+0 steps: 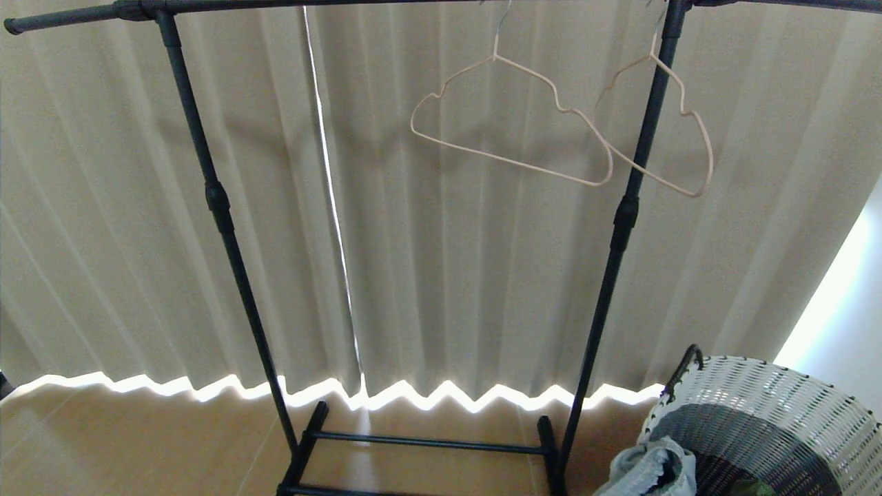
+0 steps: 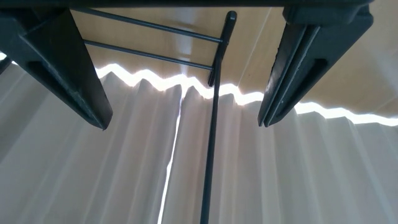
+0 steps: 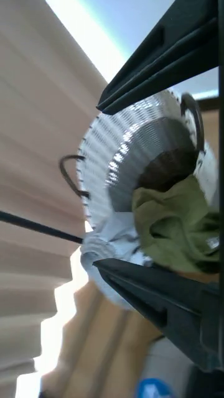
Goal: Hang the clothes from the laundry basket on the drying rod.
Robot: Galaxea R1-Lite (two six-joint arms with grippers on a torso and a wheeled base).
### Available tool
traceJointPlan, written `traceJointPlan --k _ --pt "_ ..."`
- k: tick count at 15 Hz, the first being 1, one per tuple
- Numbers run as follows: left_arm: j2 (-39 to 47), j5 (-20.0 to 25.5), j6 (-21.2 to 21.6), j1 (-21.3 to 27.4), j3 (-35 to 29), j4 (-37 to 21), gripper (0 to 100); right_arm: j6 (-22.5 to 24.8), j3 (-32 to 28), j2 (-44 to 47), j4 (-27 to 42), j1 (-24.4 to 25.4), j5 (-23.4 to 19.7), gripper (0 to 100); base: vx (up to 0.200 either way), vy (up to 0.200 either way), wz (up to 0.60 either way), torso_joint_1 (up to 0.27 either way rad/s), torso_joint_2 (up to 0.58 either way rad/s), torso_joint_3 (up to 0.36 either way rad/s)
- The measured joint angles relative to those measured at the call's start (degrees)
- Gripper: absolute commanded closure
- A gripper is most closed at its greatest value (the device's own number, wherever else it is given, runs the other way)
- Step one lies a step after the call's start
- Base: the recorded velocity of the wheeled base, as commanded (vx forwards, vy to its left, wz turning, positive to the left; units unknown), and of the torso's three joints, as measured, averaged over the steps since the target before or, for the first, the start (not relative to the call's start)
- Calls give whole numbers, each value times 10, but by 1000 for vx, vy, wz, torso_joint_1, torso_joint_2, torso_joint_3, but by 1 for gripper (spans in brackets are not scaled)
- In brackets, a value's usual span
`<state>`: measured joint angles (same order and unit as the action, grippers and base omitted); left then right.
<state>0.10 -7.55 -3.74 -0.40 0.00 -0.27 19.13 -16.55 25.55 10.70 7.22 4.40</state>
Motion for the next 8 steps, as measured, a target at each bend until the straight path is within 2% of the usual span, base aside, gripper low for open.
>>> traceJointPlan --k 2,4,6,8 --pt "0 0 0 0 0 0 0 50 -26 104 0 -5 10 0 0 0 0 0 0 0" --pt "0 0 0 0 0 0 0 135 -40 219 -21 -38 18 0 0 0 0 0 0 0" --pt "0 0 -1 0 0 0 0 233 -44 328 -84 -83 22 0 0 0 0 0 0 0" --pt "0 0 -1 0 0 0 0 279 -36 404 -140 -113 22 0 0 0 0 0 0 0"
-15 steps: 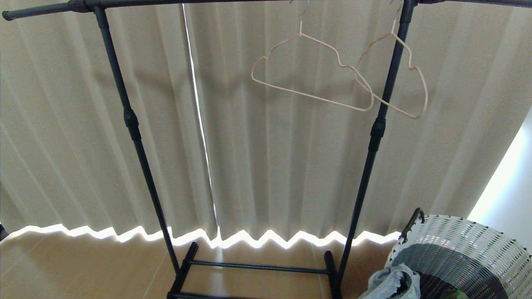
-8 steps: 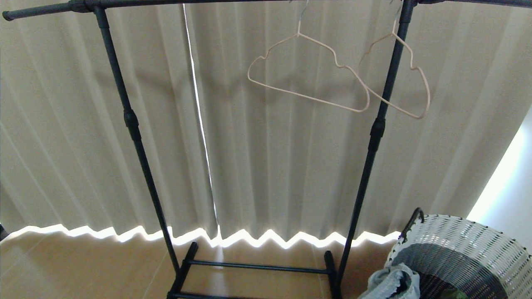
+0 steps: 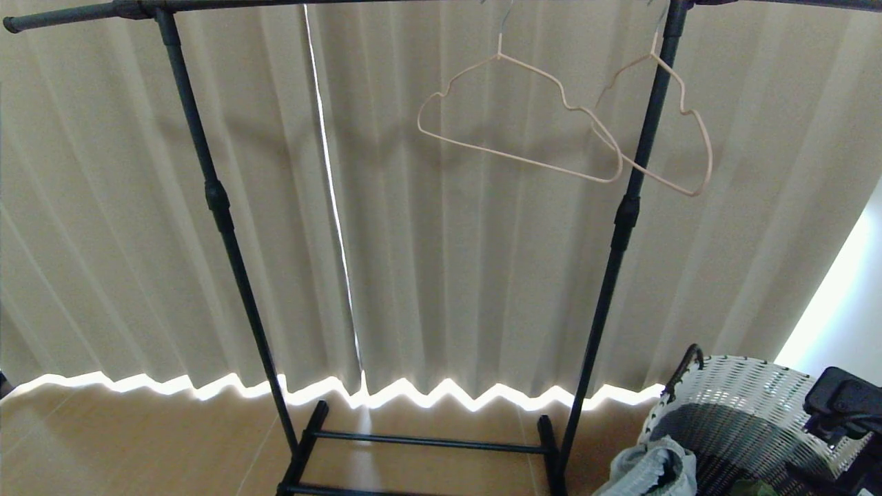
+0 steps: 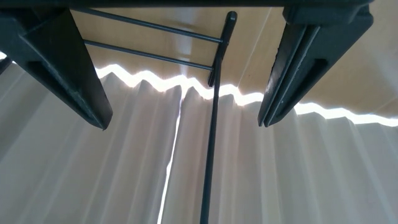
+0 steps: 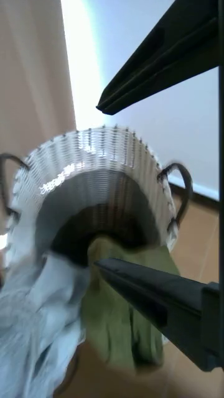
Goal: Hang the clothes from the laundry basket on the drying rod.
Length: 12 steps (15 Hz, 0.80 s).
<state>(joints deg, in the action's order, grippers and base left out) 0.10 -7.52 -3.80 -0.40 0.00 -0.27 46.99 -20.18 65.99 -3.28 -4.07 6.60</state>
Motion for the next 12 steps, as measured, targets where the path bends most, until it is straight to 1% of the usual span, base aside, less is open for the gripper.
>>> traceJointPlan --k 1,2,4,6,7,11,12 --pt "0 1 0 0 0 0 0 7 3 17 -6 -7 0 0 0 0 0 0 0 0" --pt "0 1 0 0 0 0 0 11 5 22 4 -10 -1 0 0 0 0 0 0 0" --pt "0 2 0 0 0 0 0 13 1 15 52 -13 -3 0 0 0 0 0 0 0" --pt "0 2 0 0 0 0 0 13 -8 -5 128 -14 -5 0 0 0 0 0 0 0" --pt "0 1 0 0 0 0 0 13 -13 -14 143 -14 -7 0 0 0 0 0 0 0" --pt "0 1 0 0 0 0 0 13 -3 -2 149 -14 -7 0 0 0 0 0 0 0" --pt "0 1 -1 0 0 0 0 13 0 7 148 -13 -7 0 -200 0 0 -2 2 7"
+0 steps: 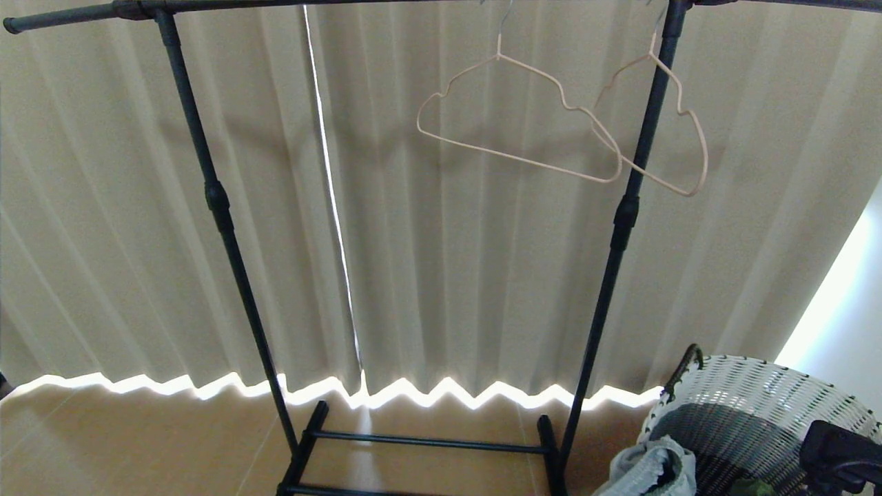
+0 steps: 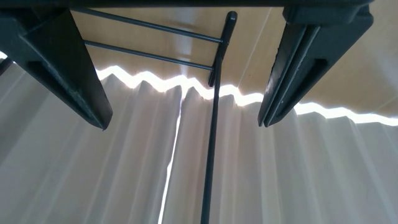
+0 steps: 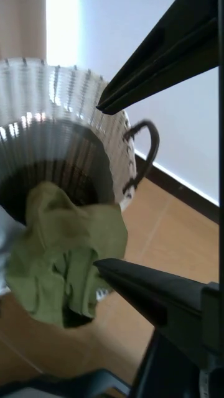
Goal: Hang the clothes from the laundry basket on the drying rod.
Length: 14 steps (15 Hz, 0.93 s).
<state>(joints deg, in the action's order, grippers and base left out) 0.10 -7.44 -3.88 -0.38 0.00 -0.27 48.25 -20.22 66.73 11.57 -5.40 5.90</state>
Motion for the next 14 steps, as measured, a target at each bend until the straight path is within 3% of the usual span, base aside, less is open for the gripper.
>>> traceJointPlan --k 5,14 --pt "0 -1 0 0 0 0 0 0 7 67 -6 4 0 0 0 0 0 0 0 0" --pt "0 -4 -1 0 0 0 0 -4 27 225 -158 3 1 0 0 0 0 0 0 0"
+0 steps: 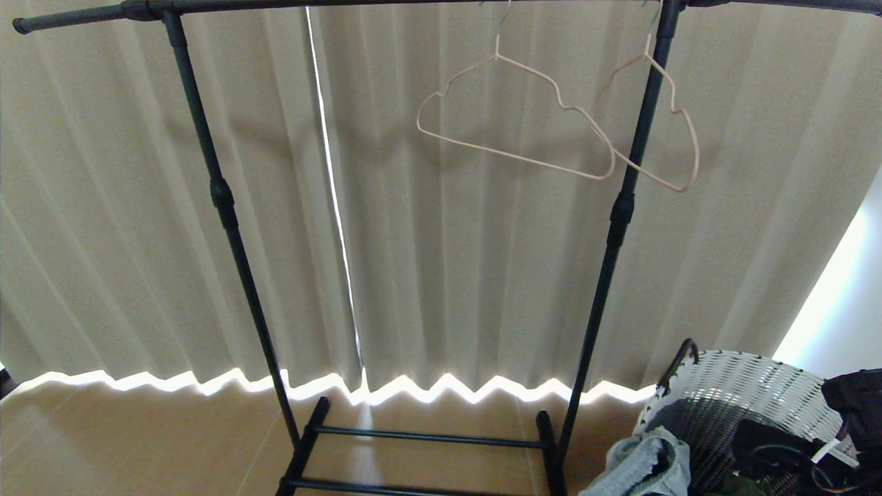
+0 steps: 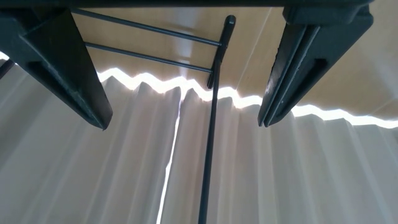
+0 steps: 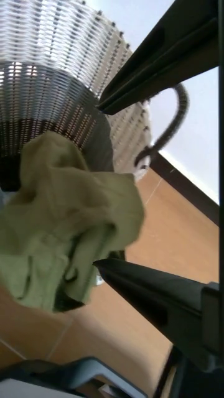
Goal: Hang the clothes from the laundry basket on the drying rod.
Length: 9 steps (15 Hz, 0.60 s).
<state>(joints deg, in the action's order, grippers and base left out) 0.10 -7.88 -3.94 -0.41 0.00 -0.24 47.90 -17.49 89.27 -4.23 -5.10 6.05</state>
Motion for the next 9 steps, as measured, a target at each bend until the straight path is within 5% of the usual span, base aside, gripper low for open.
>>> traceJointPlan --k 8,9 --pt "0 0 -1 0 0 0 0 3 2 75 -98 -17 6 0 0 0 0 0 0 0" --pt "0 0 -1 0 0 0 0 3 3 84 -118 -18 6 100 0 0 0 0 0 0"
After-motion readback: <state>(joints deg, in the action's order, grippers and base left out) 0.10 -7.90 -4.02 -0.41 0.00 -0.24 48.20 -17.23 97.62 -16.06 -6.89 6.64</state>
